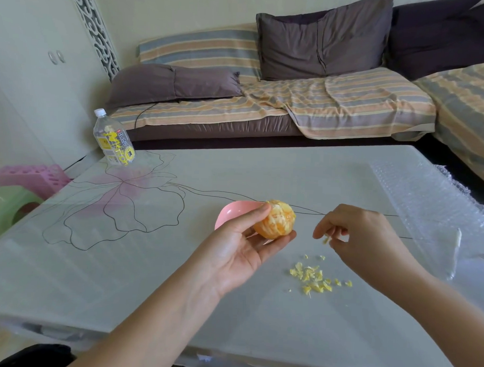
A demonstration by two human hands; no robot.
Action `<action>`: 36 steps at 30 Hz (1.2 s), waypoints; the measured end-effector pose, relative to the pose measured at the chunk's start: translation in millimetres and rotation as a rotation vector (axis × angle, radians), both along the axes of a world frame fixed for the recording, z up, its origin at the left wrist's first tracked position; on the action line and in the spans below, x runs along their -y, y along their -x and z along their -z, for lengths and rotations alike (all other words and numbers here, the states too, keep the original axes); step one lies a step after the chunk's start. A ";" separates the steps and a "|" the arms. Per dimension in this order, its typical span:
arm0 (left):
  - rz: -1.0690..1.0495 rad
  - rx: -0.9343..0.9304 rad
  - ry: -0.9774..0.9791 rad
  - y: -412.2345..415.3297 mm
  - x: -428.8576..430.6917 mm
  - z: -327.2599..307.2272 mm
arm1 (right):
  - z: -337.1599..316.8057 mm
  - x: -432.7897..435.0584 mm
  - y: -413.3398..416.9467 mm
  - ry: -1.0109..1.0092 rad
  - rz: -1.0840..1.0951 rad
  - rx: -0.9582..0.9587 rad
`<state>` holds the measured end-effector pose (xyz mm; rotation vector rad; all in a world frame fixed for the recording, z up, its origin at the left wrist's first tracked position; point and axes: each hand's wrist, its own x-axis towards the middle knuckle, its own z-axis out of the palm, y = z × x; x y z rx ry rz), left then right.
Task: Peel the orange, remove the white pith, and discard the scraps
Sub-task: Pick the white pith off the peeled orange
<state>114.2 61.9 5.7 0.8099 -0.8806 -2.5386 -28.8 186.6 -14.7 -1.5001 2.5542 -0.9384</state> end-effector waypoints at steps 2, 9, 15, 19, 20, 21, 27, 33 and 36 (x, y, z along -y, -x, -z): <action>0.008 -0.001 0.004 0.6 0.0 1.6 | -0.5 -2.6 1.6 0.007 0.025 0.065; 0.030 0.049 -0.003 2.4 -1.8 5.5 | -8.0 -8.8 9.2 0.092 0.105 0.255; 0.083 0.174 -0.069 4.4 -6.7 16.5 | -9.1 -10.2 18.9 -0.024 0.101 0.190; 0.070 0.181 -0.090 6.2 -6.4 20.4 | -2.1 -12.0 25.8 -0.064 0.096 0.323; 0.061 0.185 -0.081 6.6 -6.3 20.6 | 0.9 -11.6 27.2 -0.067 0.099 0.352; 0.052 0.191 -0.067 7.1 -6.4 20.7 | 4.1 -11.3 28.5 -0.076 0.104 0.361; 0.029 0.199 -0.067 8.7 -7.7 19.8 | 8.6 -13.6 32.7 -0.037 0.131 0.357; 0.091 0.159 -0.164 8.5 -11.3 16.8 | -0.9 -15.4 28.5 -0.059 0.119 0.265; 0.100 0.142 -0.186 7.8 -10.8 14.0 | 2.0 -15.8 27.0 -0.099 0.125 0.179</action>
